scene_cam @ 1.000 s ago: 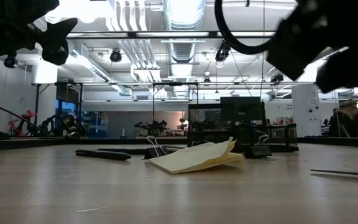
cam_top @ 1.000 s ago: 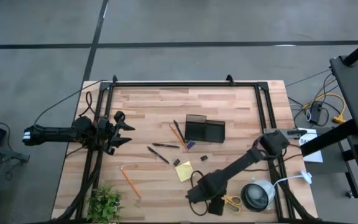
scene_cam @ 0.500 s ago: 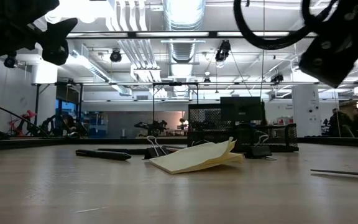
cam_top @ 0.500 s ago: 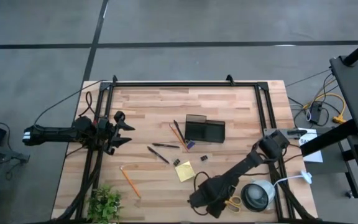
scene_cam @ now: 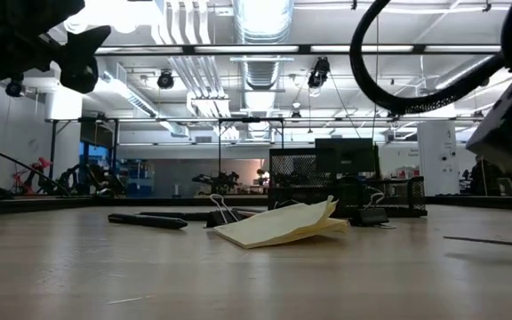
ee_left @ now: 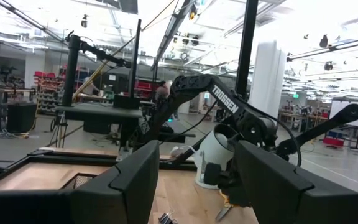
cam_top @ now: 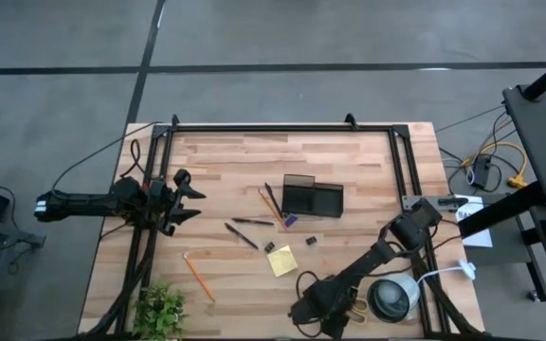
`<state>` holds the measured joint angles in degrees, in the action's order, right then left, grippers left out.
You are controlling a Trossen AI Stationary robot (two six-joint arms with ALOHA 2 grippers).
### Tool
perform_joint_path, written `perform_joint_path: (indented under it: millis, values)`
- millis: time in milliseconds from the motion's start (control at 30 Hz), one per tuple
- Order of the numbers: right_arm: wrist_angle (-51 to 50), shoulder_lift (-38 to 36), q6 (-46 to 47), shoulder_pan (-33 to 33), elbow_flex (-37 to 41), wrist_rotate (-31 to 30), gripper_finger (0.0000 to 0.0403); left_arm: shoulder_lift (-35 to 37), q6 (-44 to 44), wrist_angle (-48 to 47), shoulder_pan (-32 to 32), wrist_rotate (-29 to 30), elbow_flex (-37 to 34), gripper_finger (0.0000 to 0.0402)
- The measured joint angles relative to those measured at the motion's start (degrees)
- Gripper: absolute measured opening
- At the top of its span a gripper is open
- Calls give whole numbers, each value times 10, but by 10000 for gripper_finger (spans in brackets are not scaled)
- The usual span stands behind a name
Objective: Pick and place office supplies into organizer
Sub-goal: Put the yellow scissors into the black desk organizer
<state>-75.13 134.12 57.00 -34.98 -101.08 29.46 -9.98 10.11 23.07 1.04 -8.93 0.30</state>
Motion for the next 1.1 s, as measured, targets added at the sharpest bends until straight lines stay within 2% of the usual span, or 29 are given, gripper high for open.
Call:
perform_joint_path:
  millis: [167, 233, 300, 333, 400, 600, 800, 1100]
  values:
    - [0, -1, -30, 28, 0, -34, 173, 0, 0, 0, 0, 0, 0, 201]
    - [0, -2, -40, 45, -1, -62, 169, 0, 0, 0, 0, 0, 0, 201]
    - [9, -1, -45, 61, -3, -115, 165, 0, 0, 0, 0, 0, 0, 201]
    - [4, 0, -45, 71, -4, -115, 164, 0, 0, 0, 0, 0, 0, 201]
    - [5, 0, -46, 81, -18, -157, 162, 0, 0, 0, 0, -1, 0, 201]
    - [-24, 5, -53, 98, -91, -227, 162, 0, 0, 0, 0, 0, 0, 201]
    - [-118, 0, -61, 62, -158, -208, 162, -1, 0, 1, 0, 0, 0, 201]
    - [-145, 0, -62, 14, -80, -84, 162, -1, 0, -1, 0, 0, 0, 201]
